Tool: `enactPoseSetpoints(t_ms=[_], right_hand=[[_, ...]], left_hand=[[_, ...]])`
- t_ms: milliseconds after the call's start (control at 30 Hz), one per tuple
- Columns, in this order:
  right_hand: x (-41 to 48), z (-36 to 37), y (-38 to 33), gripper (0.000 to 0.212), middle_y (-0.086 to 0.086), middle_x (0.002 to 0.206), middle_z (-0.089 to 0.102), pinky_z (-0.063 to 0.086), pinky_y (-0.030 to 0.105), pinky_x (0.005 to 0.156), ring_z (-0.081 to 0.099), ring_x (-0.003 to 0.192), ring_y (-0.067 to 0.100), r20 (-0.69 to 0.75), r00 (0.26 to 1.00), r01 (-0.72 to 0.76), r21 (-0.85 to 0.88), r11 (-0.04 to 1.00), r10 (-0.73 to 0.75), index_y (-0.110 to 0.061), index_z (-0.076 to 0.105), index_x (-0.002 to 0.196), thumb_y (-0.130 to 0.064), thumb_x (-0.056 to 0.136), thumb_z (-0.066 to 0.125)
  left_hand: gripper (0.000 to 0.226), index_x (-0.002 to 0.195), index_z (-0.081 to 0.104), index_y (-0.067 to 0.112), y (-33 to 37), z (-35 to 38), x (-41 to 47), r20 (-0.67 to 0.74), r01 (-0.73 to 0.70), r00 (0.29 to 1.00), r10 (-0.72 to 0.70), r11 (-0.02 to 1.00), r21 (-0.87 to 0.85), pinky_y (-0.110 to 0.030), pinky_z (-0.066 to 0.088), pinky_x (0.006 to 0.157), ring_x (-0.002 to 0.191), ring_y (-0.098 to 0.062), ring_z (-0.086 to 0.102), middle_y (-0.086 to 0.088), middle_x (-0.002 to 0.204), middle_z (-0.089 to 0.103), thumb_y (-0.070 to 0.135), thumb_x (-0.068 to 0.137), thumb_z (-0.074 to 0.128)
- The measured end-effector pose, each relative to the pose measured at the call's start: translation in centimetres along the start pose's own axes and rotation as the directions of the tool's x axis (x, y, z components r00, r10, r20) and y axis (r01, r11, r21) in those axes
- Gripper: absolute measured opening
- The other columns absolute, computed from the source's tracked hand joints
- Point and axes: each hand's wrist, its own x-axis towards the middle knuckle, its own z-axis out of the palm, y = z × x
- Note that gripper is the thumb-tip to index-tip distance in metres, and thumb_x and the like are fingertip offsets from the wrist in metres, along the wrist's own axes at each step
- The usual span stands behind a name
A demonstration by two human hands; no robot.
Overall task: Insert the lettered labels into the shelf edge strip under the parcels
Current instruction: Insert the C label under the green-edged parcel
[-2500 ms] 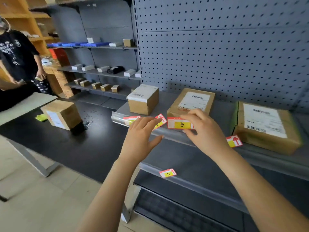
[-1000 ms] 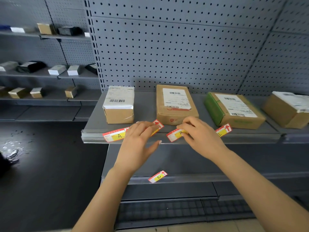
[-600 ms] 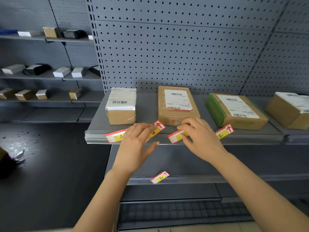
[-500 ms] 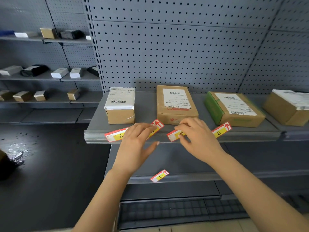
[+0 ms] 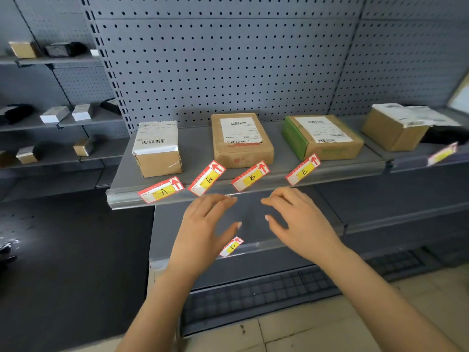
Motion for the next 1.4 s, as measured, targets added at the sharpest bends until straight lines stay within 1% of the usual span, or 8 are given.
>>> enactPoseSetpoints(t_ms=[100, 233, 400, 633, 833, 1000, 1267, 1400], right_hand=[[-1.3, -0.2, 0.3, 0.032, 0.001, 0.105, 0.057, 0.047, 0.035, 0.079, 0.055, 0.095, 0.02, -0.006, 1.0, -0.007, 0.006, 1.0, 0.007, -0.014, 0.063, 0.114, -0.018, 0.083, 0.067], [-2.8, -0.8, 0.8, 0.031, 0.001, 0.107, 0.056, 0.047, 0.035, 0.081, 0.055, 0.096, 0.02, 0.003, 1.0, 0.014, 0.023, 1.0, -0.014, -0.014, 0.063, 0.114, -0.018, 0.083, 0.066], [-4.5, -0.9, 2.2, 0.031, -0.001, 0.109, 0.056, 0.046, 0.033, 0.082, 0.053, 0.097, 0.019, 0.053, 0.995, 0.079, 0.073, 0.994, -0.083, -0.015, 0.062, 0.116, -0.018, 0.085, 0.065], [-6.2, 2.4, 4.7, 0.036, -0.002, 0.108, 0.055, 0.046, 0.032, 0.081, 0.053, 0.095, 0.019, 0.174, 0.961, 0.19, 0.151, 0.97, -0.216, -0.018, 0.061, 0.117, -0.014, 0.082, 0.066], [-5.9, 9.9, 6.9, 0.036, 0.0, 0.114, 0.054, 0.048, 0.036, 0.085, 0.054, 0.1, 0.022, 0.298, 0.898, 0.28, 0.179, 0.943, -0.323, -0.018, 0.058, 0.119, -0.016, 0.083, 0.065], [-4.2, 17.0, 7.9, 0.037, 0.003, 0.116, 0.053, 0.049, 0.042, 0.084, 0.054, 0.101, 0.026, 0.353, 0.87, 0.303, 0.166, 0.938, -0.343, -0.015, 0.058, 0.118, -0.013, 0.082, 0.065], [0.1, 26.0, 8.9, 0.062, 0.013, 0.13, 0.053, 0.048, 0.044, 0.082, 0.056, 0.101, 0.035, 0.285, 0.874, 0.387, 0.079, 0.919, -0.393, -0.011, 0.055, 0.129, 0.004, 0.071, 0.069], [1.0, 28.6, 9.6, 0.062, 0.016, 0.123, 0.054, 0.049, 0.044, 0.084, 0.057, 0.099, 0.037, 0.302, 0.85, 0.411, 0.131, 0.902, -0.431, -0.004, 0.052, 0.13, 0.007, 0.071, 0.07]], left_hand=[[0.045, 0.124, 0.061, 0.021, 1.3, 0.4, -0.6, 0.024, 0.008, 1.0, -0.007, 1.0, -0.019, -0.011, 0.021, 0.104, 0.113, -0.011, 0.05, 0.005, 0.121, 0.06, 0.044, 0.085, 0.06], [0.046, 0.123, 0.062, 0.02, 3.1, 1.0, -1.1, -0.002, 0.016, 1.0, -0.016, 1.0, -0.01, -0.007, 0.018, 0.104, 0.112, -0.01, 0.049, 0.003, 0.119, 0.061, 0.035, 0.082, 0.073], [0.044, 0.122, 0.064, 0.017, 5.6, 1.9, -3.1, -0.063, 0.08, 0.995, -0.08, 0.997, -0.002, -0.028, 0.04, 0.098, 0.109, -0.015, 0.054, 0.002, 0.117, 0.062, 0.035, 0.082, 0.069], [0.042, 0.121, 0.063, 0.018, 7.0, 5.1, -7.0, -0.065, 0.232, 0.971, -0.228, 0.972, 0.049, -0.036, 0.046, 0.094, 0.108, -0.018, 0.055, 0.001, 0.116, 0.062, 0.028, 0.081, 0.074], [0.042, 0.121, 0.061, 0.016, 3.3, 10.3, -10.4, -0.044, 0.355, 0.935, -0.353, 0.928, 0.108, -0.042, 0.049, 0.09, 0.107, -0.023, 0.057, -0.002, 0.117, 0.061, 0.039, 0.086, 0.061], [0.045, 0.122, 0.061, 0.011, -1.7, 14.9, -12.2, -0.015, 0.423, 0.904, -0.427, 0.89, 0.169, -0.046, 0.05, 0.089, 0.108, -0.029, 0.058, -0.007, 0.118, 0.062, 0.03, 0.083, 0.072], [0.051, 0.125, 0.06, 0.013, -7.5, 20.4, -12.9, -0.024, 0.472, 0.879, -0.476, 0.863, 0.18, -0.042, 0.046, 0.092, 0.112, -0.028, 0.053, -0.008, 0.122, 0.06, 0.026, 0.079, 0.077], [0.051, 0.128, 0.058, 0.016, -8.8, 21.4, -13.2, -0.017, 0.481, 0.874, -0.485, 0.861, 0.166, -0.039, 0.044, 0.095, 0.115, -0.022, 0.048, -0.005, 0.125, 0.059, 0.028, 0.081, 0.075]])
